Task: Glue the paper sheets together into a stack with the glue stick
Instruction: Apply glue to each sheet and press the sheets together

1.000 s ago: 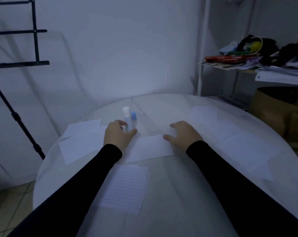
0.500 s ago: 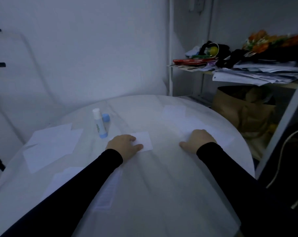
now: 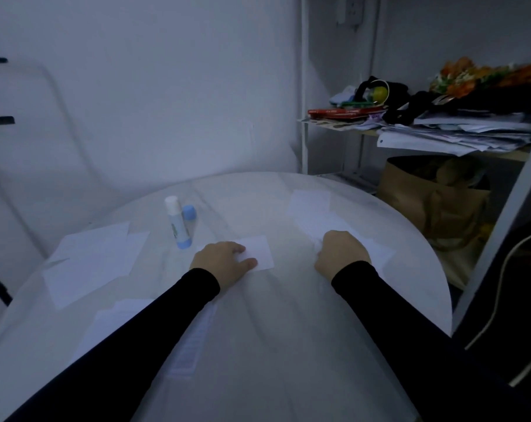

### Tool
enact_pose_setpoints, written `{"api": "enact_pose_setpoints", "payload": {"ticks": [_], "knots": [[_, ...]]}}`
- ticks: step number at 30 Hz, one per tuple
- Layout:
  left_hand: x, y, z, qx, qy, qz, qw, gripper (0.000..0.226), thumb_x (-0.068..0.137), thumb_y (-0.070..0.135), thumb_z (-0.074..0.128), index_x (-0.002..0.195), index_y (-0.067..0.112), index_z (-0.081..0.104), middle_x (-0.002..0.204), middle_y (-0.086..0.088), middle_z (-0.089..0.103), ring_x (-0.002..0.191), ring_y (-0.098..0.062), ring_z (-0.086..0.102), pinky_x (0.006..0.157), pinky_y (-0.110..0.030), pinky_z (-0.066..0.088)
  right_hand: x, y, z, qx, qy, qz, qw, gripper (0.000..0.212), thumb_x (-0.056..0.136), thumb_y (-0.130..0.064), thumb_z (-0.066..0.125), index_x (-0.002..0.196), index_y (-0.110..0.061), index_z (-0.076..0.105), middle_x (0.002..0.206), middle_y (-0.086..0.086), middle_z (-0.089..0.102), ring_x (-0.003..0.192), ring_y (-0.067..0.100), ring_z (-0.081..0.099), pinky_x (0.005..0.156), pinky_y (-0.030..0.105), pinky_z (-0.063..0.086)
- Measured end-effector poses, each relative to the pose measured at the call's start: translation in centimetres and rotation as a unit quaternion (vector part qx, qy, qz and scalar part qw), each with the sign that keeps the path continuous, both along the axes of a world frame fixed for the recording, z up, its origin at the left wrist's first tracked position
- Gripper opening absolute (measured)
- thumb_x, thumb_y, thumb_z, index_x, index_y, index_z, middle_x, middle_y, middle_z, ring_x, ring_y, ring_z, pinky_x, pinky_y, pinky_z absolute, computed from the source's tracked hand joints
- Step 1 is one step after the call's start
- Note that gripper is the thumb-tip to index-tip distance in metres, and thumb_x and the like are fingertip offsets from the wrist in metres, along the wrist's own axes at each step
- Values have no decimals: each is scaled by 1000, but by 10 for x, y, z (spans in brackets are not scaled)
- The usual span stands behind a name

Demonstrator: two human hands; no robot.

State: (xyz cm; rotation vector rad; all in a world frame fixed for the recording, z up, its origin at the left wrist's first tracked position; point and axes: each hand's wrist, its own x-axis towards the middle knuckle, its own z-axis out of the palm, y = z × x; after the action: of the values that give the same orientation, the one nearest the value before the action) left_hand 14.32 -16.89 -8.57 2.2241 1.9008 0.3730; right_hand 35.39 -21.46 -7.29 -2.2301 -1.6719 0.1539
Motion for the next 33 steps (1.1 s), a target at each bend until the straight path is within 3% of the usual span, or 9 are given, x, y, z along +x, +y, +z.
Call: {"api": "enact_pose_setpoints", "payload": {"ticks": [5, 9, 14, 16, 18, 21, 25, 28, 33], "knots": [[-7, -1, 9, 8, -54, -14, 998, 50, 85, 61, 54, 123, 29, 61, 133, 7, 57, 123, -15, 51, 100, -27, 38, -31, 3, 16, 126, 34, 66, 989, 20, 89, -23, 52, 95, -5, 59, 102, 12, 63, 97, 30, 59, 75, 28, 40], [-15, -13, 32, -27, -273, -90, 957, 44, 85, 64, 49, 101, 29, 70, 103, 13, 69, 99, -8, 61, 80, -16, 43, -62, 10, 25, 237, 85, 134, 958, 26, 88, -26, 54, 102, -7, 64, 97, 10, 66, 94, 26, 59, 78, 30, 43], [-23, -19, 42, 3, -397, -101, 912, 21, 91, 28, 61, 96, 11, 72, 83, 3, 70, 66, 5, 59, 57, -4, 39, -98, 14, 21, 264, 116, 225, 931, 21, 87, -24, 57, 72, -12, 49, 79, 13, 60, 80, 30, 56, 64, 32, 37], [-30, -15, 39, 17, -434, -73, 898, 13, 90, 22, 64, 90, 10, 70, 75, 1, 66, 64, -1, 57, 58, -12, 41, -106, 15, 21, 267, 125, 263, 919, 18, 86, -27, 63, 81, -11, 57, 86, 12, 62, 87, 29, 56, 69, 32, 39], [-39, -10, 39, 20, -477, -54, 877, 14, 91, 17, 61, 78, 13, 64, 67, 0, 61, 63, -10, 54, 58, -22, 41, -108, 18, 22, 251, 146, 267, 919, 38, 81, -39, 68, 104, -9, 62, 102, 8, 63, 100, 23, 55, 81, 31, 43], [-49, -2, 46, -4, -576, -46, 816, 25, 95, 9, 52, 71, 17, 51, 57, 7, 55, 56, -12, 55, 54, -24, 40, -102, 31, 23, 219, 167, 264, 924, 71, 73, -63, 64, 126, -17, 54, 126, -1, 54, 119, 12, 47, 101, 27, 39], [-56, 8, 51, -40, -643, -57, 763, 16, 97, 10, 44, 83, 14, 49, 66, -2, 56, 51, -13, 56, 51, -26, 37, -88, 56, 17, 174, 307, 238, 905, 69, 85, -56, 55, 142, -22, 37, 146, -3, 37, 134, 13, 35, 112, 29, 26], [-61, 16, 46, -51, -630, -48, 774, 14, 99, 11, 42, 86, 14, 49, 67, -1, 59, 49, -13, 58, 50, -25, 37, -80, 68, 8, 99, 366, 188, 906, 70, 88, -54, 51, 147, -22, 28, 146, 1, 37, 131, 18, 39, 107, 30, 31], [-72, 30, 34, -30, -572, -21, 819, 20, 98, 13, 48, 78, 16, 47, 65, 4, 61, 49, -12, 57, 53, -26, 38, -72, 75, 4, 127, 383, 151, 902, 43, 90, -34, 59, 128, -15, 56, 99, -4, 58, 89, 9, 53, 80, 17, 36]]}}
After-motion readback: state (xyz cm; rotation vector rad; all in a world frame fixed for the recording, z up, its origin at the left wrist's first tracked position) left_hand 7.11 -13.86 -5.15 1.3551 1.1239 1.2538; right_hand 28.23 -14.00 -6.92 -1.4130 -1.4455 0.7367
